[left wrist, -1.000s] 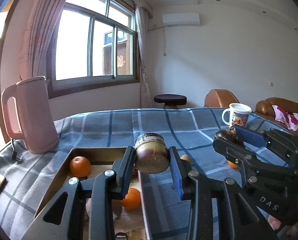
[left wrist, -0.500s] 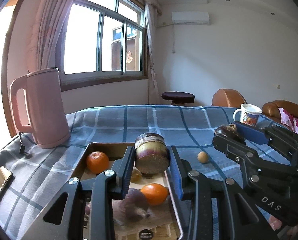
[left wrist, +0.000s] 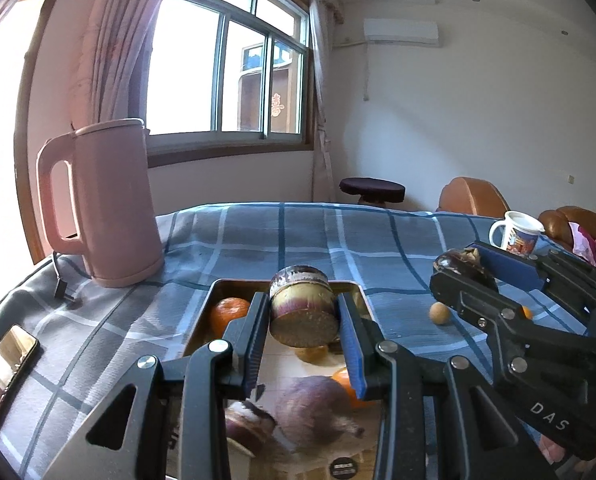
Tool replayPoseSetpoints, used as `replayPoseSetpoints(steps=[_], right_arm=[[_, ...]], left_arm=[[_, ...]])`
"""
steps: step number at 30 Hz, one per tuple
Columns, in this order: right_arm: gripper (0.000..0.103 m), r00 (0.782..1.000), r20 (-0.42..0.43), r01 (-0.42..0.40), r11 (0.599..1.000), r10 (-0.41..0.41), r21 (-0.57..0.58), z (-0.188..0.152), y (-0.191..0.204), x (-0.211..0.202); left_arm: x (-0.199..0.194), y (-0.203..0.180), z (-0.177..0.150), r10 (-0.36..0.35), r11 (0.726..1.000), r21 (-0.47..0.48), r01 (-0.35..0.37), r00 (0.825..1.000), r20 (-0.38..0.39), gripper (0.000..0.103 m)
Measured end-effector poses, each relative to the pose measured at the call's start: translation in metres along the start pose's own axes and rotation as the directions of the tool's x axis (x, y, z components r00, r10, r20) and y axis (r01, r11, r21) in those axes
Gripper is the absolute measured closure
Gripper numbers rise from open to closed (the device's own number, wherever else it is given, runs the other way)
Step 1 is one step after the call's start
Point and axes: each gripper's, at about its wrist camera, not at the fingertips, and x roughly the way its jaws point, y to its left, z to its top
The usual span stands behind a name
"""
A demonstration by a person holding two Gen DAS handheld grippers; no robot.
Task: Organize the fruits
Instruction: 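Carry the dark fruit and the jar over the tin tray with both tools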
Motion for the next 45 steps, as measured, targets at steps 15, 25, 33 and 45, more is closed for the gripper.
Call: replayPoseSetpoints(steps=[15,25,33,45], right_arm=[[0.062,0.999,-0.016,-0.036,0.999,0.036,-0.029,0.004,0.024,0.014],[0.062,0.998,-0.032,-0.055,0.998,0.053,-0.042,0.005,0.035,0.025],[0.062,0.997,-0.055,-0.062,0.997,0.059,-0.044,0.002,0.039,0.034],[0.062,0.994,-0.095,-0.066,0.997,0.061,-0.049,0.001,0.044,0.045]], left_arm=[[0.007,0.028,0.001,0.039,0.999,-0.024,-0.04,0.999,-0.038,0.066],[0.015,0.041,0.001,0.052,0.998,-0.034,-0.055,0.995,-0.08,0.066],[0.018,0.049,0.0,0.054,0.997,-0.041,-0.058,0.993,-0.103,0.066],[0.026,0.054,-0.003,0.044,0.998,-0.043,-0.051,0.989,-0.143,0.066]])
